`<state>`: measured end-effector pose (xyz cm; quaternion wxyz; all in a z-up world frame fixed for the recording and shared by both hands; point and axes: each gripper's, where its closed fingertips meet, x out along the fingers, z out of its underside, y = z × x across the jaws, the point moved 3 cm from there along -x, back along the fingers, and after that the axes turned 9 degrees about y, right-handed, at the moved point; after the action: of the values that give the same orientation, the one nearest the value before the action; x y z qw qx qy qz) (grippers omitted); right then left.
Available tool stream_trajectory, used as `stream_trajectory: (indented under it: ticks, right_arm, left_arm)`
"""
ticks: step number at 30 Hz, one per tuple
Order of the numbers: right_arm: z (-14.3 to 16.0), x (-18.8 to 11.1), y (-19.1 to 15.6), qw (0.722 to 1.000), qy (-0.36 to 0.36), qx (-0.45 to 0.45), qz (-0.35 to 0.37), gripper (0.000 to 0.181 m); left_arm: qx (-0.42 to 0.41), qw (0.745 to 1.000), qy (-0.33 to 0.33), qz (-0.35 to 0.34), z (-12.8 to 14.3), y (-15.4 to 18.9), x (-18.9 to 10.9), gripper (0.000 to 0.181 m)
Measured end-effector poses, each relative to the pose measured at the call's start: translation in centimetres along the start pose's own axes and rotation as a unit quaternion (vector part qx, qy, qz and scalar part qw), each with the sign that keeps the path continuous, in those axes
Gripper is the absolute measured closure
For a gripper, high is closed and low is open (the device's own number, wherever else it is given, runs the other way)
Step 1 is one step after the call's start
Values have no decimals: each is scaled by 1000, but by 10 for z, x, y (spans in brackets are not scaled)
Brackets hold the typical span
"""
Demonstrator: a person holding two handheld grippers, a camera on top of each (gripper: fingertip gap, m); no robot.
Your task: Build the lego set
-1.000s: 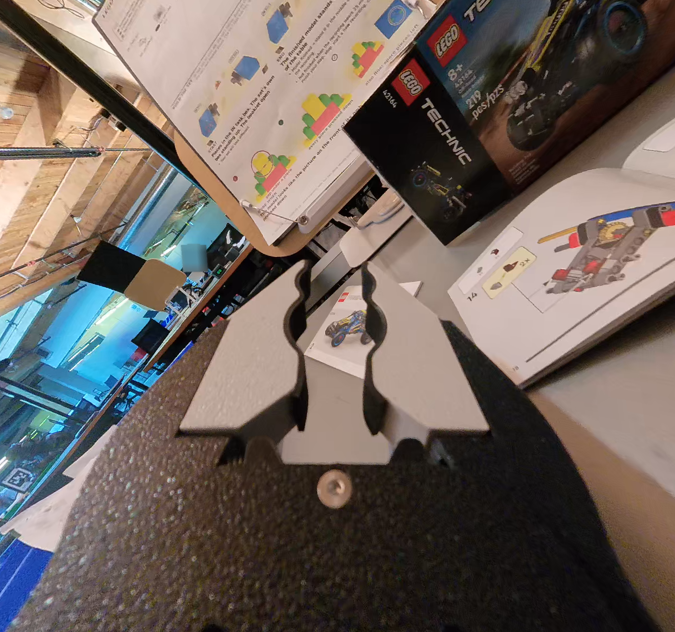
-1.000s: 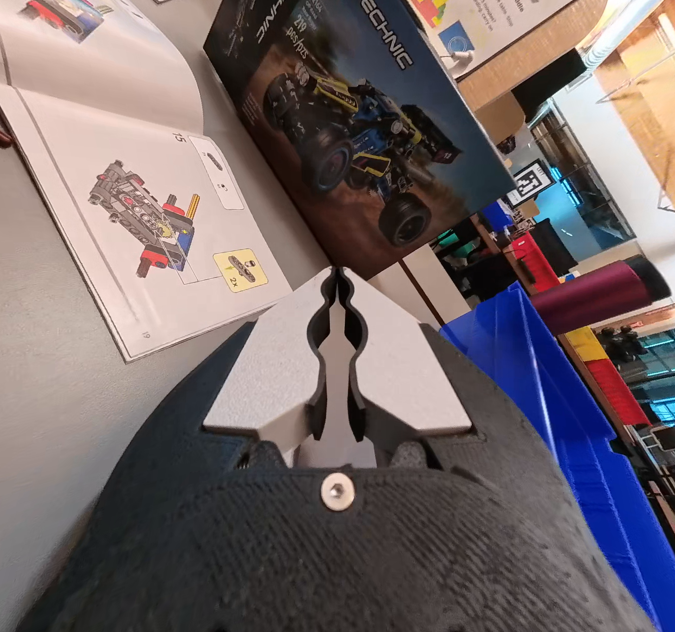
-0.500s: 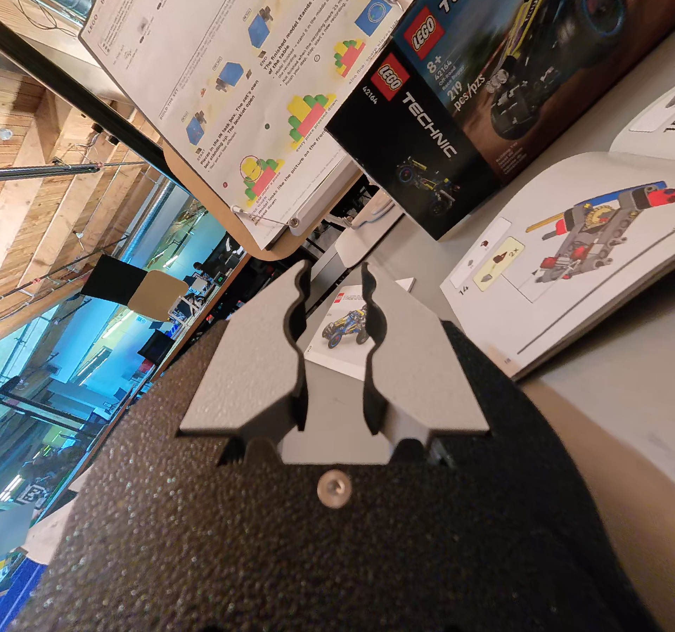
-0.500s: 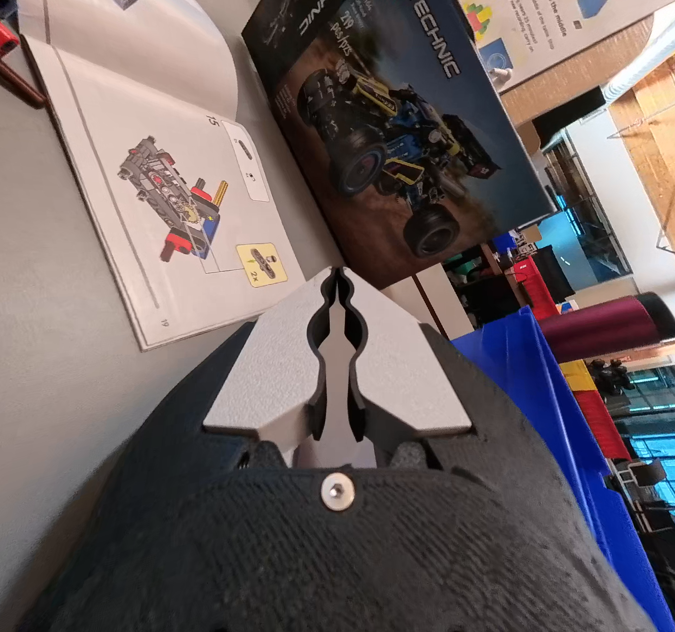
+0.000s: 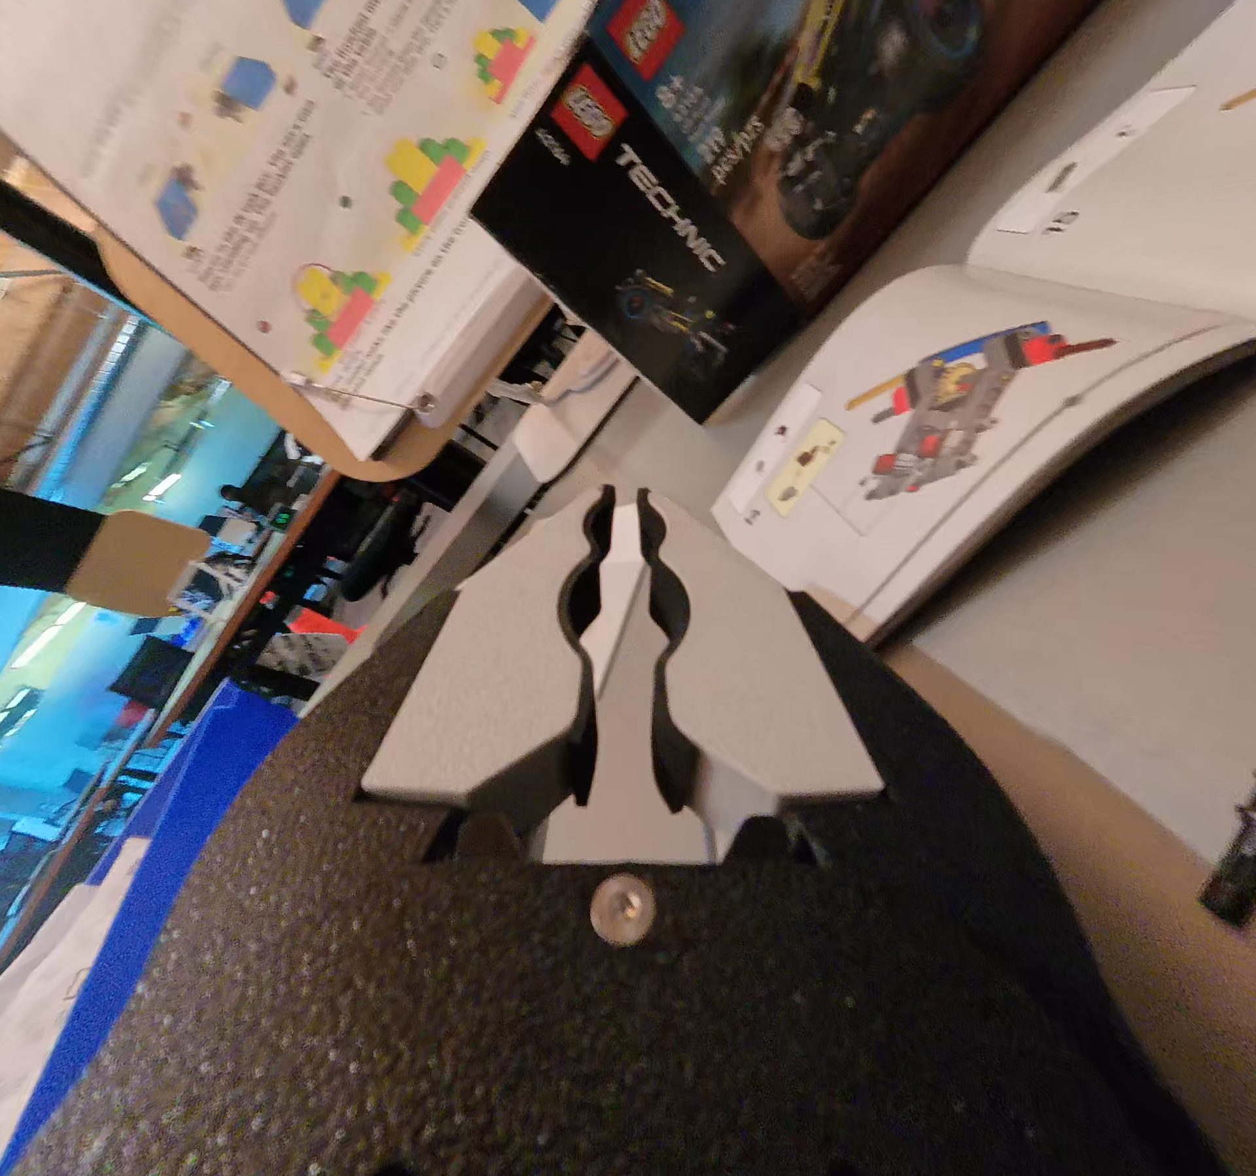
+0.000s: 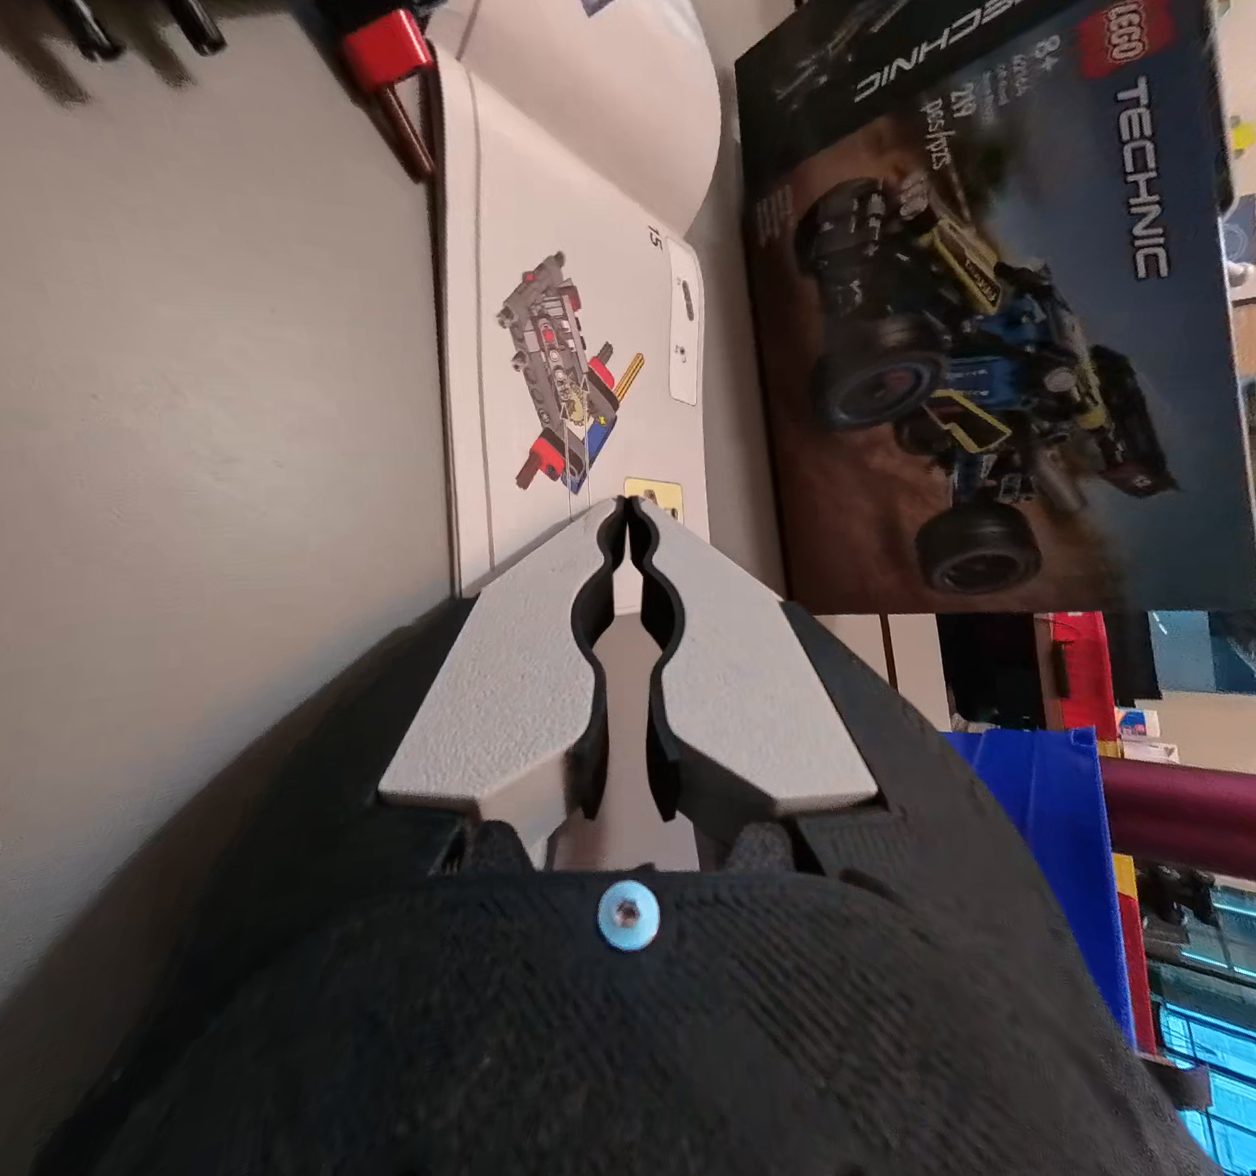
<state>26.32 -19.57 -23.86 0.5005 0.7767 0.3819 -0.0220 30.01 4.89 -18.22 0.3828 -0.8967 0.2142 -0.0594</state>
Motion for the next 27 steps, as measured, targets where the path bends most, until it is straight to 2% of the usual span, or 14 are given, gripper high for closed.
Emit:
stream_trajectory:
  ticks: [4, 21, 24, 27]
  right_arm:
    - [-13, -2, -9, 999, 32, 22, -38, 181]
    - [-17, -11, -16, 996, 52, 35, -65, 181]
    - [-18, -11, -17, 996, 55, 36, -68, 181]
    - [-19, -11, -17, 995, 57, 37, -71, 181]
  left_arm:
    - [-1, 997, -8, 71, -1, 19, 1, 181]
    - [20, 996, -39, 72, 8, 21, 3, 181]
    - [26, 995, -35, 94, 7, 27, 3, 181]
    - [10, 989, -36, 145, 6, 41, 2, 181]
